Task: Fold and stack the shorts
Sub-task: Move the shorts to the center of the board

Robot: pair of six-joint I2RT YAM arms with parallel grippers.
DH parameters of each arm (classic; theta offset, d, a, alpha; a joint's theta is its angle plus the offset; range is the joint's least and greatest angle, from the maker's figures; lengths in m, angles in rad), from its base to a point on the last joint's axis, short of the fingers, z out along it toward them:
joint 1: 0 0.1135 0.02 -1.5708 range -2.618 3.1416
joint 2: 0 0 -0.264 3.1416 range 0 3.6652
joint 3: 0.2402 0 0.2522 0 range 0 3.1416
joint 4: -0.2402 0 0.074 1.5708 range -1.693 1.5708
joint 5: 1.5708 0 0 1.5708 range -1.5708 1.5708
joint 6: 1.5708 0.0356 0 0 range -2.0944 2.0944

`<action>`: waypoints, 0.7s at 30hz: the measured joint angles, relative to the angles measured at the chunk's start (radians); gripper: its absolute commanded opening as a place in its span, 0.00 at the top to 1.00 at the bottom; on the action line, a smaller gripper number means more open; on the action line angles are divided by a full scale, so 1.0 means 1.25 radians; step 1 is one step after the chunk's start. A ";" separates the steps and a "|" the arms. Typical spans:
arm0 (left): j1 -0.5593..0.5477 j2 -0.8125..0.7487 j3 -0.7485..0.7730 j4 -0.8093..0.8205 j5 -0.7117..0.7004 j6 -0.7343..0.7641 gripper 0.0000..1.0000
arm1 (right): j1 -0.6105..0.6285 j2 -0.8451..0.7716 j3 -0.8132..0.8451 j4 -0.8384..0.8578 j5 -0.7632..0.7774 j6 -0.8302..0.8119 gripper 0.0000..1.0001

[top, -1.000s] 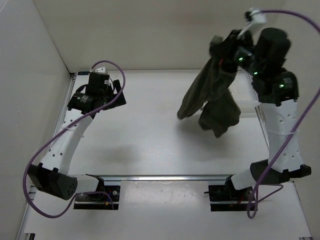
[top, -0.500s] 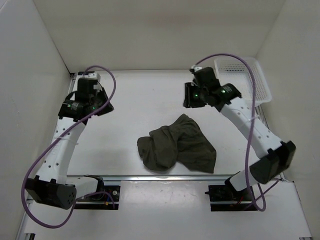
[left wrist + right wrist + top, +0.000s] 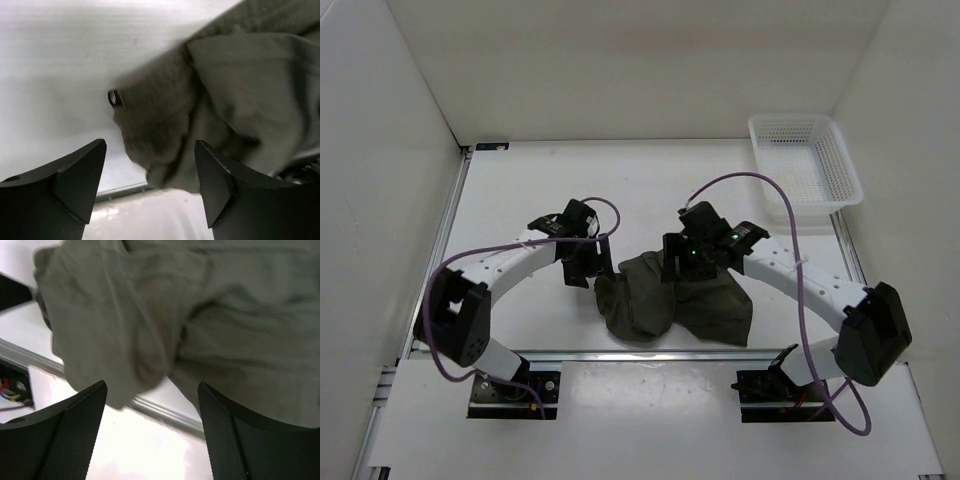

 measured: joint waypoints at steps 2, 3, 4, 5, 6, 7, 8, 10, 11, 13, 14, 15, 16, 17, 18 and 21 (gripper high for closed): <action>-0.002 0.049 -0.002 0.018 0.001 -0.003 0.26 | 0.008 0.039 0.001 0.044 -0.009 0.012 0.25; -0.001 0.069 -0.008 0.032 0.001 -0.003 0.26 | 0.010 0.059 0.003 0.064 -0.011 0.016 0.29; 0.000 0.081 -0.015 0.039 0.001 -0.004 0.26 | 0.014 0.084 0.005 0.085 -0.012 0.018 0.34; 0.001 0.091 -0.024 0.045 0.002 -0.004 0.26 | 0.015 0.104 0.007 0.098 -0.013 0.018 0.37; 0.007 0.097 -0.035 0.052 0.003 -0.006 0.26 | 0.016 0.133 0.011 0.114 -0.015 0.022 0.40; 0.011 0.100 -0.044 0.056 0.004 -0.007 0.27 | 0.016 0.153 0.013 0.125 -0.016 0.023 0.45; 0.018 0.102 -0.053 0.059 0.005 -0.009 0.29 | 0.018 0.177 0.014 0.141 -0.022 0.025 0.65; 0.030 0.103 -0.063 0.067 0.012 -0.006 0.49 | 0.018 0.215 0.016 0.165 -0.031 0.028 0.93; 0.034 0.106 -0.063 0.071 0.016 -0.008 0.60 | 0.019 0.229 0.018 0.170 -0.034 0.031 0.97; 0.039 0.114 -0.063 0.083 0.025 -0.001 0.86 | 0.023 0.236 0.020 0.172 -0.032 0.040 1.00; 0.040 0.122 -0.062 0.087 0.031 0.005 0.90 | 0.024 0.232 0.023 0.168 -0.026 0.042 1.00; 0.040 0.128 -0.061 0.088 0.034 0.009 0.90 | 0.024 0.228 0.029 0.163 -0.018 0.041 1.00; 0.042 0.135 -0.060 0.089 0.040 0.015 0.90 | 0.026 0.222 0.037 0.154 -0.008 0.041 1.00; 0.043 0.141 -0.056 0.088 0.047 0.018 0.90 | 0.026 0.213 0.045 0.144 0.001 0.037 1.00; 0.050 0.143 -0.052 0.088 0.053 0.023 0.90 | 0.026 0.201 0.057 0.130 0.013 0.033 1.00; 0.081 0.139 -0.020 0.079 0.082 0.039 0.90 | 0.005 0.166 0.117 0.086 0.036 0.007 1.00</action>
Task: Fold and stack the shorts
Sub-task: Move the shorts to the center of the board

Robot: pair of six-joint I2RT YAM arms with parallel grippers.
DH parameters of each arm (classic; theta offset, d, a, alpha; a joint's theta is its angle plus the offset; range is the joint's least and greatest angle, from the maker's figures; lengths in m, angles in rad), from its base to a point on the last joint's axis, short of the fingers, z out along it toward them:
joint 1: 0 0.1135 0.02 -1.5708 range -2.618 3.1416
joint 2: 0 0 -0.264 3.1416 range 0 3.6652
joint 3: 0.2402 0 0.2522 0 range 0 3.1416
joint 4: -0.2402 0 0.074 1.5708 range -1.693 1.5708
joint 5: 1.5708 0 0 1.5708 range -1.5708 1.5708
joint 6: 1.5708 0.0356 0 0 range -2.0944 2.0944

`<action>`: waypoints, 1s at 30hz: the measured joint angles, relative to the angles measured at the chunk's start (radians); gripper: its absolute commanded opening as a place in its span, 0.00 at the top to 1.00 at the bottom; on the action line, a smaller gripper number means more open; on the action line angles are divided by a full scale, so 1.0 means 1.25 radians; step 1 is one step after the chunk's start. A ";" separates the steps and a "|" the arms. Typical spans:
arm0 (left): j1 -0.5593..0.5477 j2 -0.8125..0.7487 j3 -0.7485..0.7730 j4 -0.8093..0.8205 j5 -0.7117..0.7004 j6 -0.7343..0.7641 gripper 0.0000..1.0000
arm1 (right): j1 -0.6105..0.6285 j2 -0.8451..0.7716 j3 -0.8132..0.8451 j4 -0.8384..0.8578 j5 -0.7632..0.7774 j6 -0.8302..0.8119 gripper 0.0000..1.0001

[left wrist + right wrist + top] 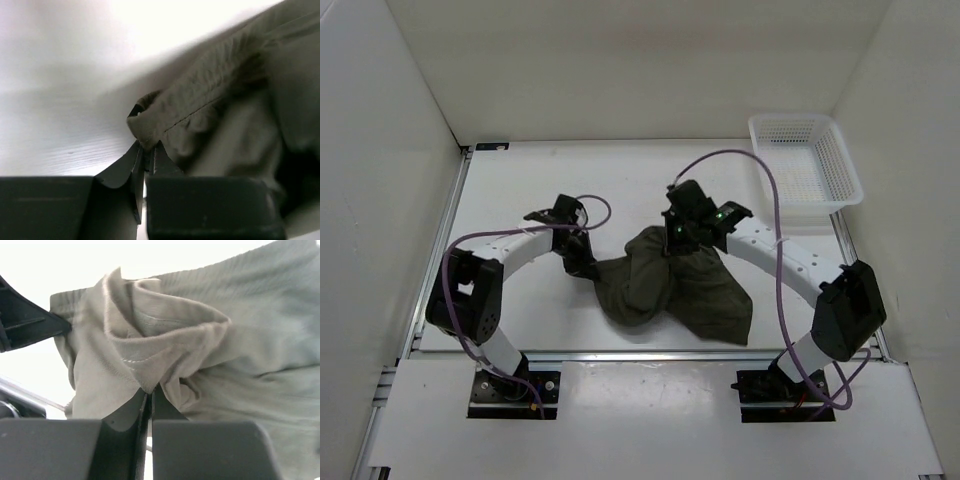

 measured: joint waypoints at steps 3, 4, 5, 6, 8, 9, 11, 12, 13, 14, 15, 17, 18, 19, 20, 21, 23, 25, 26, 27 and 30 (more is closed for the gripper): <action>0.074 -0.001 0.102 -0.034 0.032 0.019 0.90 | -0.061 -0.009 0.114 -0.037 0.011 -0.048 1.00; 0.099 -0.001 0.156 -0.053 0.033 0.027 0.90 | -0.092 -0.005 0.168 -0.059 0.011 -0.066 1.00; 0.121 0.001 0.218 -0.075 0.032 0.035 0.90 | -0.119 0.001 0.224 -0.081 0.013 -0.082 1.00; 0.138 0.001 0.287 -0.092 0.030 0.045 0.90 | -0.152 0.007 0.287 -0.090 0.013 -0.101 1.00; 0.173 -0.001 0.423 -0.124 0.029 0.058 0.90 | -0.218 0.010 0.414 -0.107 0.013 -0.139 1.00; 0.186 -0.001 0.488 -0.136 0.029 0.063 0.90 | -0.242 0.011 0.469 -0.114 0.012 -0.151 1.00; 0.210 -0.005 0.610 -0.159 0.031 0.065 0.90 | -0.283 0.017 0.595 -0.143 0.004 -0.172 1.00; 0.219 -0.008 0.663 -0.167 0.031 0.063 0.90 | -0.293 0.022 0.654 -0.154 -0.001 -0.180 1.00; 0.227 -0.018 0.703 -0.168 0.029 0.060 0.90 | -0.298 0.023 0.698 -0.155 -0.005 -0.185 1.00; 0.233 -0.036 0.728 -0.168 0.026 0.054 0.90 | -0.298 0.013 0.723 -0.152 -0.011 -0.190 1.00; 0.236 -0.059 0.737 -0.168 0.021 0.051 0.90 | -0.296 -0.004 0.722 -0.152 -0.016 -0.194 1.00; 0.240 -0.133 0.716 -0.169 0.013 0.038 0.90 | -0.291 -0.056 0.671 -0.148 -0.028 -0.198 1.00; 0.241 -0.184 0.675 -0.163 0.008 0.034 0.86 | -0.290 -0.096 0.609 -0.138 -0.031 -0.197 1.00; 0.242 -0.246 0.617 -0.167 0.005 0.028 0.44 | -0.289 -0.140 0.533 -0.137 -0.033 -0.191 0.93; 0.241 -0.297 0.558 -0.161 0.004 0.026 0.18 | -0.286 -0.181 0.452 -0.122 -0.032 -0.183 0.78; 0.239 -0.355 0.476 -0.150 0.000 0.022 0.00 | -0.284 -0.224 0.359 -0.109 -0.031 -0.174 0.57; 0.238 -0.441 0.326 -0.158 -0.003 0.009 0.00 | -0.278 -0.293 0.184 -0.096 -0.025 -0.146 0.21; 0.241 -0.480 0.179 -0.166 -0.010 0.001 0.00 | -0.274 -0.327 0.028 -0.103 -0.009 -0.125 0.17; 0.244 -0.474 0.125 -0.176 -0.015 -0.002 0.00 | -0.273 -0.320 -0.017 -0.120 0.000 -0.110 0.17; 0.245 -0.452 0.085 -0.185 -0.021 -0.002 0.00 | -0.273 -0.305 -0.043 -0.134 0.010 -0.098 0.17; 0.249 -0.383 0.041 -0.205 -0.042 0.000 0.26 | -0.275 -0.271 -0.073 -0.157 0.045 -0.067 0.35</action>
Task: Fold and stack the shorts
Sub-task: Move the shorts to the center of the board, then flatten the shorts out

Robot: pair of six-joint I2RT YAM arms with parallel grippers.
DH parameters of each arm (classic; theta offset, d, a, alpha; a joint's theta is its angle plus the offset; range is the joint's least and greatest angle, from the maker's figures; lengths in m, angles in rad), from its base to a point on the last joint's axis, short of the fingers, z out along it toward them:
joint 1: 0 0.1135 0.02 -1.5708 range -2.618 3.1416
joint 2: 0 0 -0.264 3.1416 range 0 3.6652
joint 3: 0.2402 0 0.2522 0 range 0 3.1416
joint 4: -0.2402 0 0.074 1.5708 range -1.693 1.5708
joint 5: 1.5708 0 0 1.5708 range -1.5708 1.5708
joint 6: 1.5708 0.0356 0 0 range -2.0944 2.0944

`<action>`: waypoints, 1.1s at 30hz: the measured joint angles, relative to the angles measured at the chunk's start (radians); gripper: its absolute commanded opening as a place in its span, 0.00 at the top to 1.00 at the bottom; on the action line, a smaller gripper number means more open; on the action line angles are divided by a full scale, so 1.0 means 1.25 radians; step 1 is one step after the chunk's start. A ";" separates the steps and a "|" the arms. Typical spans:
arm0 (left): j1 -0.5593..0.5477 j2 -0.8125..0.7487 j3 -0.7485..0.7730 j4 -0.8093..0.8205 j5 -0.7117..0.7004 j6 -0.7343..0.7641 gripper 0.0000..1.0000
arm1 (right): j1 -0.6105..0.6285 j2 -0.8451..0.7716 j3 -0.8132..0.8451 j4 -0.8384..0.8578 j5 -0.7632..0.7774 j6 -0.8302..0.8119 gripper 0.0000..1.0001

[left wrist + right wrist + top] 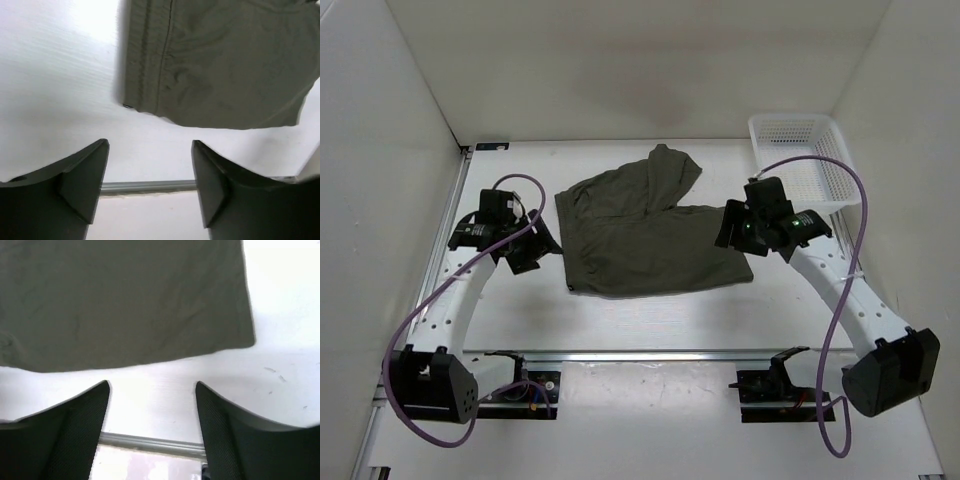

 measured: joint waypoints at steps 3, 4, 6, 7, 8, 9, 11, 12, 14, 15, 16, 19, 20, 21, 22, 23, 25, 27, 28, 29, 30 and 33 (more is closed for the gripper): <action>0.002 -0.003 0.003 0.005 -0.020 0.013 0.82 | 0.000 -0.029 0.001 0.003 0.032 0.021 0.70; 0.002 -0.009 0.006 0.009 -0.023 0.013 0.90 | 0.000 -0.043 0.001 0.003 0.039 0.023 0.77; 0.002 -0.017 0.007 0.016 -0.031 0.023 0.90 | 0.000 -0.078 -0.003 0.005 0.055 0.036 0.89; 0.002 -0.017 0.005 0.018 -0.031 0.024 0.90 | 0.000 -0.097 -0.013 0.010 0.059 0.042 0.91; 0.002 -0.017 0.000 0.024 -0.031 0.024 0.87 | 0.000 -0.117 -0.030 0.014 0.061 0.048 0.91; 0.002 -0.016 -0.011 0.031 -0.030 0.024 0.67 | 0.000 -0.136 -0.052 0.016 0.061 0.057 0.89; 0.002 -0.010 -0.054 0.051 -0.013 0.019 0.39 | -0.003 -0.166 -0.113 0.022 0.051 0.078 0.81; 0.002 -0.001 -0.081 0.060 -0.002 0.016 0.26 | -0.003 -0.175 -0.147 0.019 0.044 0.089 0.69; -0.005 0.032 -0.130 0.079 0.019 0.006 0.08 | -0.011 -0.178 -0.215 0.023 0.017 0.112 0.50; -0.010 0.052 -0.146 0.089 0.028 0.002 0.08 | -0.016 -0.177 -0.241 0.023 0.006 0.125 0.36; -0.016 0.078 -0.160 0.097 0.035 -0.006 0.08 | -0.025 -0.177 -0.269 0.029 -0.009 0.136 0.29; -0.024 0.153 -0.178 0.135 0.048 -0.015 0.13 | -0.061 -0.171 -0.319 0.052 -0.042 0.154 0.25; -0.025 0.172 -0.179 0.146 0.049 -0.017 0.16 | -0.078 -0.164 -0.328 0.069 -0.054 0.161 0.25; -0.025 0.193 -0.180 0.161 0.049 -0.018 0.25 | -0.098 -0.154 -0.336 0.092 -0.066 0.165 0.27; -0.024 0.213 -0.180 0.174 0.048 -0.021 0.30 | -0.123 -0.141 -0.343 0.121 -0.082 0.170 0.31; -0.024 0.232 -0.180 0.186 0.048 -0.021 0.34 | -0.150 -0.122 -0.352 0.152 -0.096 0.173 0.33; -0.025 0.274 -0.177 0.206 0.047 -0.020 0.48 | -0.200 -0.077 -0.369 0.208 -0.132 0.182 0.35; -0.027 0.310 -0.170 0.218 0.047 -0.023 0.59 | -0.236 -0.018 -0.382 0.255 -0.156 0.185 0.37; -0.028 0.322 -0.165 0.223 0.047 -0.024 0.64 | -0.244 0.006 -0.383 0.267 -0.163 0.185 0.39; -0.028 0.329 -0.159 0.226 0.047 -0.023 0.74 | -0.249 0.030 -0.383 0.281 -0.168 0.185 0.39; -0.029 0.332 -0.153 0.229 0.047 -0.024 0.79 | -0.252 0.052 -0.382 0.296 -0.175 0.185 0.39; -0.031 0.333 -0.139 0.237 0.043 -0.022 0.90 | -0.252 0.110 -0.373 0.325 -0.186 0.183 0.43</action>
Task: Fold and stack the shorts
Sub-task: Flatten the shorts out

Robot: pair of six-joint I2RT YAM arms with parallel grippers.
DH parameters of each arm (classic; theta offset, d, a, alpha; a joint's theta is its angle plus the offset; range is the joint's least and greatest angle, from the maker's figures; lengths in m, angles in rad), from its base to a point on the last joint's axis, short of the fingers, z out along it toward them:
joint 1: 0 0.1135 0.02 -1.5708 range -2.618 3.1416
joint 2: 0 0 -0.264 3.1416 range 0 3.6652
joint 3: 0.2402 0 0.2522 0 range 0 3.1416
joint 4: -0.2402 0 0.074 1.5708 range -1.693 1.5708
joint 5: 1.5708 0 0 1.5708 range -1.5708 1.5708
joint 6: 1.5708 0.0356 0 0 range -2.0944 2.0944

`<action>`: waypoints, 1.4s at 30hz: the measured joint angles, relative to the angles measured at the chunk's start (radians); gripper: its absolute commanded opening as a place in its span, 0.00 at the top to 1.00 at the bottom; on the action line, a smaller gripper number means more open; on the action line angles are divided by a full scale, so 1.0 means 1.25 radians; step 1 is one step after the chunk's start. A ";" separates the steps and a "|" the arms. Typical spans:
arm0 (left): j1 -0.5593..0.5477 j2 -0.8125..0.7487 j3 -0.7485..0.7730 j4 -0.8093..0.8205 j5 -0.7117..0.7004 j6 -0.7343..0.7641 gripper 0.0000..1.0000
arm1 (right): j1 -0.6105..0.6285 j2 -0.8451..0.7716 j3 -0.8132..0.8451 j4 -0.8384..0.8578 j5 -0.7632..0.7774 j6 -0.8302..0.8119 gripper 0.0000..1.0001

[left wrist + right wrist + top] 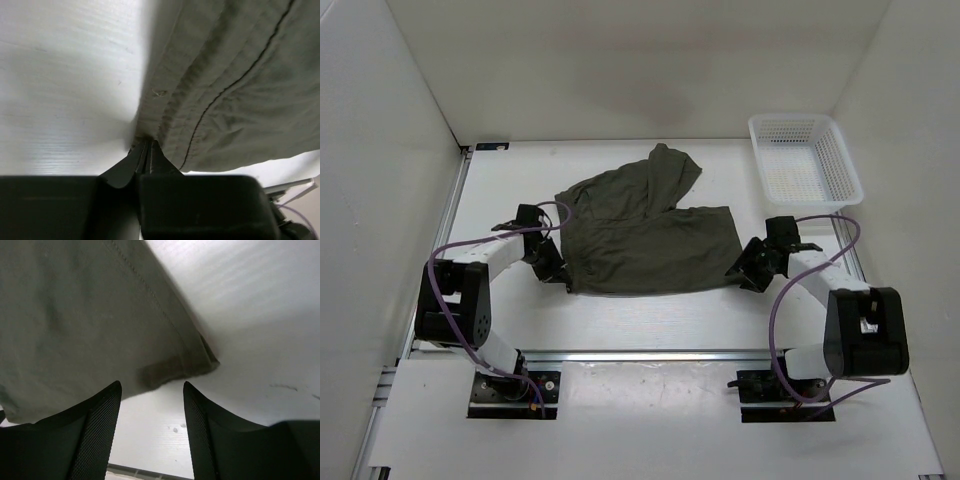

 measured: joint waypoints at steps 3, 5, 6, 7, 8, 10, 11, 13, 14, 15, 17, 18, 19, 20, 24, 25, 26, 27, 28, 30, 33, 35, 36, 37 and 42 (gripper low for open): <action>0.000 0.000 0.007 0.003 -0.001 0.002 0.90 | 0.000 0.050 0.012 0.025 -0.012 0.001 0.51; 0.000 0.000 0.008 0.004 -0.001 0.002 0.90 | 0.000 0.072 0.014 0.038 -0.017 0.005 0.66; 0.000 -0.002 0.009 0.004 -0.001 0.002 0.90 | 0.000 0.080 0.017 0.042 -0.020 0.004 0.75; -0.001 -0.005 0.009 0.004 0.000 0.002 0.90 | 0.000 0.088 0.019 0.050 -0.019 0.006 0.82; -0.002 -0.011 0.009 0.002 0.002 0.002 0.90 | 0.000 0.096 0.021 0.053 -0.019 0.006 0.97; -0.004 -0.028 0.021 -0.016 0.000 0.001 0.90 | 0.000 0.109 0.025 0.056 -0.018 0.010 1.00; -0.007 -0.038 0.033 -0.028 -0.005 0.000 0.90 | 0.000 0.110 0.029 0.056 -0.014 0.013 1.00; -0.013 -0.061 0.065 -0.052 -0.021 -0.001 0.90 | 0.000 0.110 0.034 0.054 -0.005 0.014 1.00; -0.016 -0.072 0.086 -0.065 -0.028 -0.002 0.90 | 0.000 0.109 0.035 0.054 -0.001 0.014 1.00; -0.020 -0.082 0.109 -0.073 -0.035 -0.002 0.90 | 0.000 0.108 0.037 0.052 0.005 0.014 1.00; -0.026 -0.086 0.156 -0.089 -0.047 -0.001 0.90 | 0.000 0.103 0.039 0.051 0.012 0.014 1.00; -0.029 -0.085 0.172 -0.089 -0.052 0.002 0.90 | 0.000 0.102 0.041 0.051 0.013 0.013 1.00; -0.030 -0.086 0.175 -0.088 -0.056 0.003 0.78 | 0.000 0.101 0.043 0.049 0.014 0.013 1.00; -0.031 -0.086 0.171 -0.090 -0.061 0.007 0.69 | 0.000 0.100 0.044 0.049 0.015 0.013 1.00; -0.032 -0.081 0.099 -0.086 -0.059 0.021 0.22 | 0.000 0.099 0.044 0.048 0.016 0.013 1.00; -0.032 -0.078 0.078 -0.087 -0.053 0.021 0.16 | 0.000 0.099 0.044 0.047 0.016 0.012 1.00; -0.032 -0.073 0.058 -0.086 -0.049 0.022 0.12 | 0.000 0.099 0.044 0.048 0.016 0.011 1.00; -0.033 -0.069 0.044 -0.087 -0.046 0.024 0.12 | 0.000 0.099 0.044 0.047 0.016 0.010 1.00; -0.034 -0.065 0.032 -0.089 -0.042 0.027 0.14 | 0.000 0.099 0.044 0.047 0.016 0.009 1.00; -0.038 -0.056 0.020 -0.086 -0.033 0.032 0.25 | 0.000 0.099 0.044 0.047 0.016 0.004 1.00; -0.050 -0.034 0.015 -0.082 -0.027 0.034 0.30 | 0.000 0.097 0.044 0.047 0.016 0.001 1.00; -0.060 -0.021 0.015 -0.074 -0.024 0.031 0.35 | 0.000 0.096 0.044 0.047 0.016 0.001 1.00; -0.063 -0.013 0.015 -0.069 -0.024 0.031 0.38 | 0.000 0.095 0.044 0.047 0.016 0.000 1.00; -0.067 -0.003 0.015 -0.062 -0.024 0.027 0.41 | 0.000 0.095 0.044 0.046 0.016 0.000 1.00; -0.069 0.066 0.050 -0.064 -0.024 0.022 0.90 | 0.000 0.088 0.044 0.039 0.016 -0.004 1.00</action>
